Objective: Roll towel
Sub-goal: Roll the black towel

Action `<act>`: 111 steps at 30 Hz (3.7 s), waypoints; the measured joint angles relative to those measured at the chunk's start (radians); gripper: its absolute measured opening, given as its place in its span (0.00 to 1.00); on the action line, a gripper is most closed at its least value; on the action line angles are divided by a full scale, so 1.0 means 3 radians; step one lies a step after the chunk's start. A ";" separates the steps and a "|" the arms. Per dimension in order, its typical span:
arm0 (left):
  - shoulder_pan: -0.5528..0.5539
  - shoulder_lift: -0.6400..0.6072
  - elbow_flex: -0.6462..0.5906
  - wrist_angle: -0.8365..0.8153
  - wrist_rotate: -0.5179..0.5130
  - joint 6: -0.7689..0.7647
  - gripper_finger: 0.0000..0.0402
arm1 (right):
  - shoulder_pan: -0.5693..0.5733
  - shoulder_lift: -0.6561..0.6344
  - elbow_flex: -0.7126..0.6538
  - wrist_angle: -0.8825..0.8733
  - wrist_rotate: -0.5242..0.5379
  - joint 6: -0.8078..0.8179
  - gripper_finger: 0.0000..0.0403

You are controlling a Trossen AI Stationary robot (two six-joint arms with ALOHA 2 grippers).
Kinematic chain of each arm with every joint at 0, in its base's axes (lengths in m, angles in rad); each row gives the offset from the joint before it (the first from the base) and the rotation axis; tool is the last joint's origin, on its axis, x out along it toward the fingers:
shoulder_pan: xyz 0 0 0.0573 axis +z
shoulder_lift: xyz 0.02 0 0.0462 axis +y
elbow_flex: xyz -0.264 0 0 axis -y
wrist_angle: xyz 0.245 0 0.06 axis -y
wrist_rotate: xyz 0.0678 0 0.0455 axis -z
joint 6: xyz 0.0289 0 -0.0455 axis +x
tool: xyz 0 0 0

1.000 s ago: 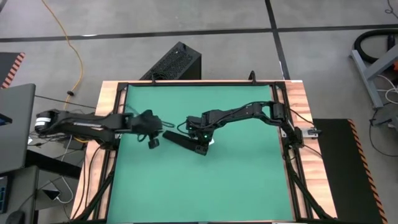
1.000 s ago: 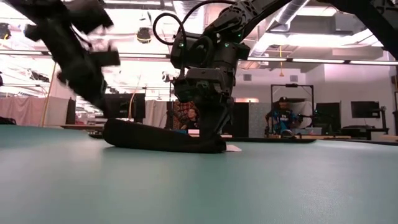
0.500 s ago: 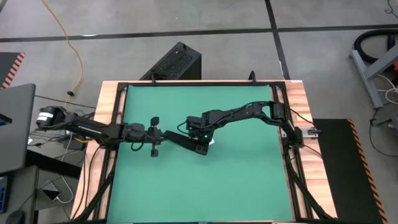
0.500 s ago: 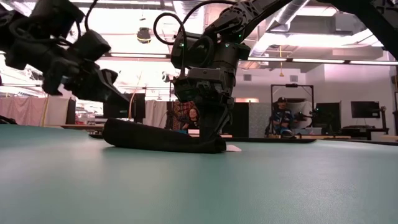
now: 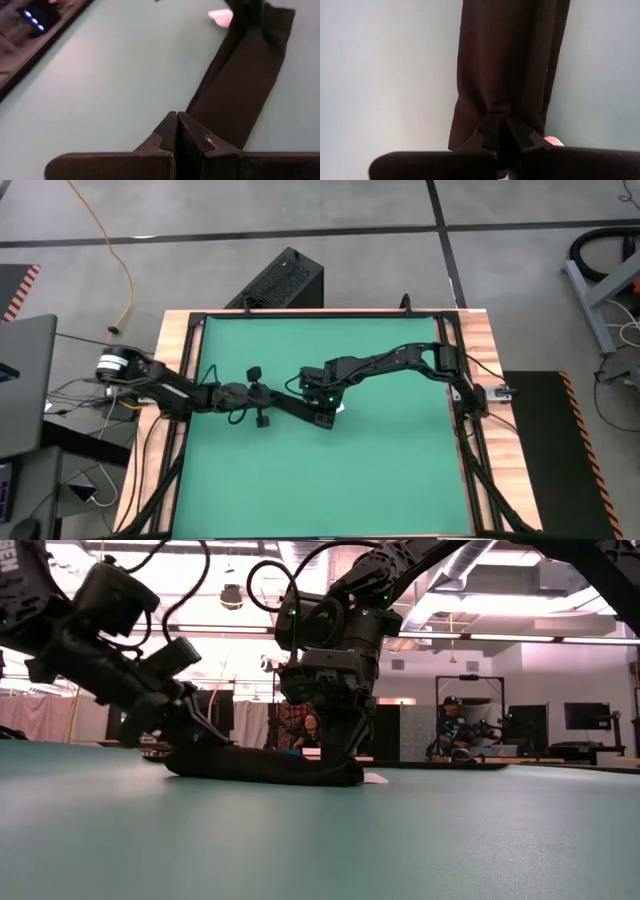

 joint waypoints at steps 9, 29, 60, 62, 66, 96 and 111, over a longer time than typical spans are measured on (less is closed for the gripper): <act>0.0224 0.0514 0.0067 0.0099 0.0282 -0.0322 0.00 | 0.0000 0.0000 0.0000 -0.0009 0.0000 0.0010 0.05; 0.0227 0.0645 0.0073 -0.0100 0.0376 -0.0595 0.00 | 0.0051 -0.0177 -0.0013 -0.0016 0.0276 -0.0081 0.36; 0.0218 0.0654 0.0066 -0.0047 0.0432 -0.1019 0.00 | 0.0608 -0.0936 -0.2218 0.4246 0.2032 0.0054 0.13; 0.0220 0.0654 0.0066 -0.0043 0.0428 -0.1099 0.00 | 0.0611 -0.0937 -0.2231 0.4293 0.2027 0.0073 0.10; 0.0220 0.0656 0.0065 0.0007 0.0415 -0.1224 0.00 | 0.0676 -0.0863 -0.2229 0.4361 0.2040 0.0038 0.04; 0.0221 0.0659 0.0679 -0.0374 -0.0161 -0.1513 0.00 | 0.0401 -0.0394 -0.2224 0.3821 0.2061 0.0148 0.02; -0.0031 0.0332 0.0438 0.0358 -0.0342 -0.1354 0.00 | 0.0289 -0.0383 -0.2224 0.3844 0.1853 0.0034 0.02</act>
